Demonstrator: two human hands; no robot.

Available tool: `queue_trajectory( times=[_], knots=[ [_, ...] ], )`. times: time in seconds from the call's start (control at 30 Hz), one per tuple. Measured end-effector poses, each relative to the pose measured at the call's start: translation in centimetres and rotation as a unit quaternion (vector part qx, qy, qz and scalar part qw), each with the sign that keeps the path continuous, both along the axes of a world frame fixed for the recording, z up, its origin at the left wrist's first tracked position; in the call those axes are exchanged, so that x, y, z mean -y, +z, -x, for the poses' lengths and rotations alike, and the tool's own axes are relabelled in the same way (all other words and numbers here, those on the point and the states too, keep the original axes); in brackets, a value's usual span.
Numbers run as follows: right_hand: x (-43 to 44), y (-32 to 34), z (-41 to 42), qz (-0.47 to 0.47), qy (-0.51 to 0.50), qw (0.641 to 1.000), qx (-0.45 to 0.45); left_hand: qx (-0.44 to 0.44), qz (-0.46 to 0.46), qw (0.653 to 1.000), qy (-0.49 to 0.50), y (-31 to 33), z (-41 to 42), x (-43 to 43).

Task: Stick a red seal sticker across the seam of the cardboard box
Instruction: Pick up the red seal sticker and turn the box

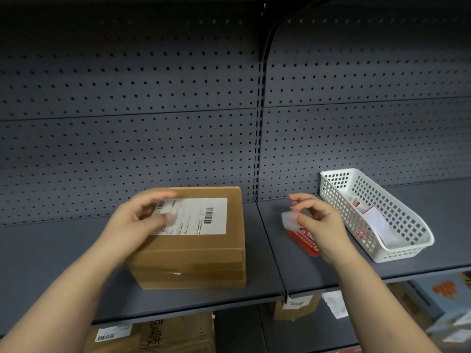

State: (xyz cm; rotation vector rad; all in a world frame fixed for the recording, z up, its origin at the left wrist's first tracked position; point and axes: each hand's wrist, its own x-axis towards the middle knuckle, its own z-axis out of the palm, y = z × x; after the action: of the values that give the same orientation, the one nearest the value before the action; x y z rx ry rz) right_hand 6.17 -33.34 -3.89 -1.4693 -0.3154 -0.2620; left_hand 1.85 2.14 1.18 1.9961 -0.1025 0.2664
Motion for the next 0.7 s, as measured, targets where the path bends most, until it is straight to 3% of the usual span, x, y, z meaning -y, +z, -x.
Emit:
queue_trajectory(
  times=[0.1,0.17,0.23,0.3,0.37,0.47,0.7],
  knots=[
    [-2.7,1.6,0.1,-0.061,0.026,0.998,-0.022,-0.026,0.167,0.977,0.133,0.6,-0.7,-1.1],
    [-4.9,2.5,-0.2,-0.089,0.024,0.993,-0.071,-0.140,0.173,0.960,0.169,0.6,-1.4,-1.7],
    [-7.0,3.4,-0.6,-0.102,0.034,0.986,-0.124,-0.293,0.155,0.933,0.139,0.9,-1.9,-1.8],
    [-8.6,4.1,-1.0,-0.092,0.032,0.983,-0.155,-0.378,0.147,0.910,0.091,1.6,-2.1,-1.4],
    [-9.5,4.6,-1.3,-0.093,0.023,0.981,-0.169,-0.370,0.129,0.916,0.091,1.3,-2.9,-1.4],
    [-10.1,5.3,-1.6,-0.130,0.019,0.975,-0.179,-0.289,0.097,0.947,0.099,1.0,-3.4,-1.1],
    [-8.7,6.9,-0.3,-0.172,0.048,0.977,-0.115,-0.137,0.136,0.978,0.080,1.2,-0.4,-1.8]
  ],
)
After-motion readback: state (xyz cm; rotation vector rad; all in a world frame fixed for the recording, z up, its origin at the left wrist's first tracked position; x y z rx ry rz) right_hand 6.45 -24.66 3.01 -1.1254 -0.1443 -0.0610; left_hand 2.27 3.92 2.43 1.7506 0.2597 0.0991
